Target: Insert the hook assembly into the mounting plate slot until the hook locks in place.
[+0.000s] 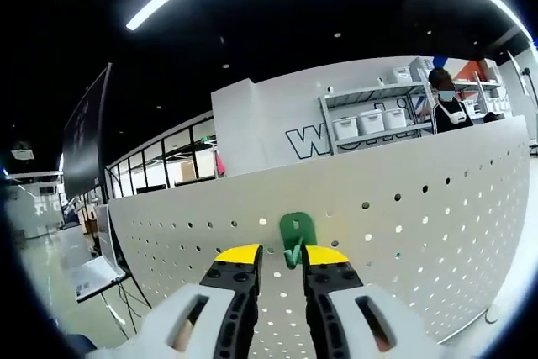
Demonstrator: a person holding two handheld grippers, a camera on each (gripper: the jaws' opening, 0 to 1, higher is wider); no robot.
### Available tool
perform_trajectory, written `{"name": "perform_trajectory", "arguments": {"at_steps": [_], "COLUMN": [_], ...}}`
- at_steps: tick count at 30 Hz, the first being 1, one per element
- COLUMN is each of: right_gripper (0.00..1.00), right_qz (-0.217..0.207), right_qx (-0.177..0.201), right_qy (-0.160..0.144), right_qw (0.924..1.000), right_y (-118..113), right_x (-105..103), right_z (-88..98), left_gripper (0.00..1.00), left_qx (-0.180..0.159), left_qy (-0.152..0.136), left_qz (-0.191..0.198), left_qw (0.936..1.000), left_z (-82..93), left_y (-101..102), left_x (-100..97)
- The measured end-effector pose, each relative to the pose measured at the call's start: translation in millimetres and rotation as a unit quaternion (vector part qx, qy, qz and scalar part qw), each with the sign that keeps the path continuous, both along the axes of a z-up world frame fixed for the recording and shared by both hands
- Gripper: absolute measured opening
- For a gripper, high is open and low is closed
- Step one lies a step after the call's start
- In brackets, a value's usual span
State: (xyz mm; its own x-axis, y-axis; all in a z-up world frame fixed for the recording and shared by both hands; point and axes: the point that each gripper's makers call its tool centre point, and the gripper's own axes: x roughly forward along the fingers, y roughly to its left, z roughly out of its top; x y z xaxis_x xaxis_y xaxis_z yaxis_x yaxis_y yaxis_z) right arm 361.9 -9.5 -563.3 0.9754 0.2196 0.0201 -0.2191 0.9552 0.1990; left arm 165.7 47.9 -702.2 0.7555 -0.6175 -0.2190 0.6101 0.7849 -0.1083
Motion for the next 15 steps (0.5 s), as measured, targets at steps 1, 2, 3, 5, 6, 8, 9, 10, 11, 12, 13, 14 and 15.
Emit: {"name": "perform_trajectory", "arguments": {"at_steps": [1,2,3,5,6,8,9,10,11,12,13,14,15], "right_gripper": [0.20,0.22,0.23,0.29,0.32,0.35,0.37,0.38,0.40,0.41,0.42,0.43,0.43], "right_qz": [0.001,0.003,0.007,0.010,0.014,0.024,0.034,0.036,0.042,0.046,0.050,0.064,0.075], "right_qx": [0.001,0.001,-0.008,-0.011,-0.010,-0.021,-0.025,-0.030,-0.034,-0.031,-0.031,-0.041,-0.049], "right_qy": [0.002,0.003,0.009,0.011,0.011,0.014,0.013,0.008,0.003,0.001,-0.003,-0.017,-0.025], "right_qw": [1.0000,1.0000,0.9999,0.9998,0.9998,0.9994,0.9990,0.9989,0.9985,0.9984,0.9983,0.9969,0.9957], "right_y": [-0.6,-0.6,-1.0,-1.8,-1.0,0.1,2.3,2.2,2.6,2.2,2.0,5.0,8.0], "right_x": [-0.9,-1.2,-2.0,-1.7,-2.0,-3.3,-5.0,-5.6,-6.3,-7.2,-8.3,-10.8,-12.4], "right_z": [-1.1,-1.9,-4.1,-4.6,-4.6,-6.4,-6.2,-5.0,-4.2,-3.7,-2.4,0.6,2.0], "left_gripper": [0.73,0.73,0.73,0.74,0.74,0.74,0.74,0.74,0.74,0.74,0.74,0.74,0.74], "left_qx": [0.001,0.001,0.001,0.000,0.001,0.001,0.001,0.001,0.001,0.001,0.000,-0.001,-0.001], "left_qy": [-0.001,-0.002,-0.002,-0.002,-0.001,-0.001,0.000,-0.001,0.000,0.000,0.000,0.000,0.000], "left_qz": [-0.001,-0.001,-0.001,-0.001,0.000,0.000,0.000,0.000,0.001,0.001,0.002,0.001,0.001], "left_qw": [1.0000,1.0000,1.0000,1.0000,1.0000,1.0000,1.0000,1.0000,1.0000,1.0000,1.0000,1.0000,1.0000], "left_z": [0.5,1.0,1.3,1.2,0.6,-0.4,-0.5,-0.4,-0.5,-0.8,-0.6,-0.5,-0.5], "left_y": [-0.7,-0.7,-0.6,0.1,0.4,1.0,1.0,1.0,0.9,0.8,0.7,0.2,-0.4], "left_x": [-0.2,-0.1,-0.1,0.1,0.1,-0.1,-0.3,-0.3,-0.1,0.0,0.2,0.5,0.6]}}
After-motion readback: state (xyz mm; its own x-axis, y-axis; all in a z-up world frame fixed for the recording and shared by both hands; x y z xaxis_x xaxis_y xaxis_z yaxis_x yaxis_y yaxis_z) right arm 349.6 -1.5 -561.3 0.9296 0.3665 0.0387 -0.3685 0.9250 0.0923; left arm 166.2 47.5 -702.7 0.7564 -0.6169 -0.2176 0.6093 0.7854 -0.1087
